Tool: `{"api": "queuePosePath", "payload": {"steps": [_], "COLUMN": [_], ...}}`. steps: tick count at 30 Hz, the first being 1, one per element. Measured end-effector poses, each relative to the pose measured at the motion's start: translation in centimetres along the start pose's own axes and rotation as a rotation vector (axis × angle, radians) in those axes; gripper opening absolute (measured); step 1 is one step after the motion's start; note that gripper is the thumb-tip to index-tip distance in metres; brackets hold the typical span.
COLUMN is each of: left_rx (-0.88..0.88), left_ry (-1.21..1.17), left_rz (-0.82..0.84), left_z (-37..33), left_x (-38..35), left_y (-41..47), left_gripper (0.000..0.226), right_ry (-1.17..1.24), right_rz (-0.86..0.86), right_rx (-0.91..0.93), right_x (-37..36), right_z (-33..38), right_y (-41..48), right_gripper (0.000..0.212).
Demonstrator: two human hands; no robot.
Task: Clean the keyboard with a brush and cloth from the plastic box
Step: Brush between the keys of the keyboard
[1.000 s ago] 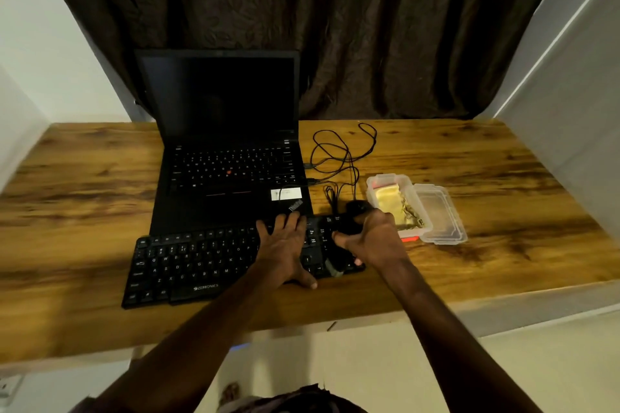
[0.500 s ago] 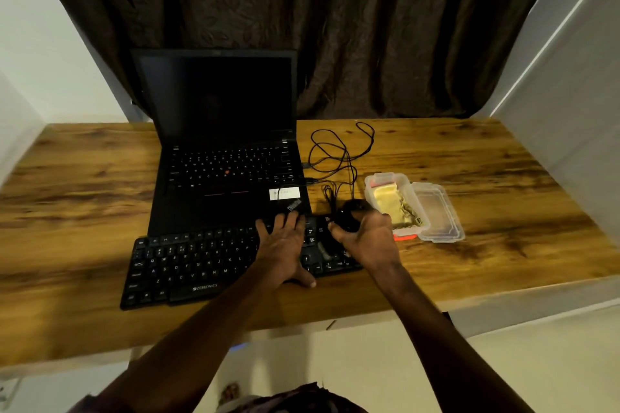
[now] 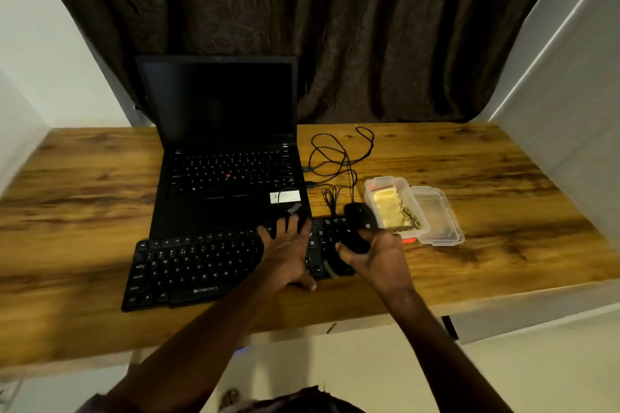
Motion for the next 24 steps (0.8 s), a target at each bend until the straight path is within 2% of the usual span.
{"api": "queuePosePath", "payload": {"steps": [4, 8, 13, 15, 20, 24], "left_rx": [-0.004, -0.004, -0.005, -0.008, 0.003, 0.005], "left_ry": [-0.01, 0.005, -0.003, -0.013, -0.019, -0.019], "left_rz": [-0.028, -0.025, -0.027, -0.038, -0.036, -0.03], "left_z": [0.1, 0.0, 0.0, -0.1, -0.1, -0.2], "left_x": [0.0, 0.0, 0.0, 0.0, 0.1, 0.3], "left_y": [-0.1, 0.0, 0.0, -0.1, -0.3, -0.3], "left_gripper": [0.141, 0.14, 0.14, 0.139, 0.139, 0.139], "right_ry": [0.07, 0.039, 0.114, 0.13, 0.062, 0.004], "right_rz": [-0.07, -0.145, 0.016, 0.024, -0.131, -0.188], "right_rx": [-0.026, 0.044, 0.052, 0.057, -0.043, -0.035], "right_x": [1.5, 1.6, -1.0, -1.2, 1.7, 2.3], "right_z": [-2.3, -2.5, -1.0, -1.0, -2.9, -3.0], "right_y": [-0.3, -1.5, -2.5, -2.3, -0.7, -0.8], "right_gripper": [0.034, 0.033, 0.033, 0.032, 0.03, 0.029]}}
Point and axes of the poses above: each hand's wrist, its own y-axis towards the middle knuckle, its own x-axis out of the back of the hand, z = x × y, the point moved 2 cm from there along y, towards the middle knuckle, and after that the axes turned 15 degrees about -x, right-handed, at the moved point
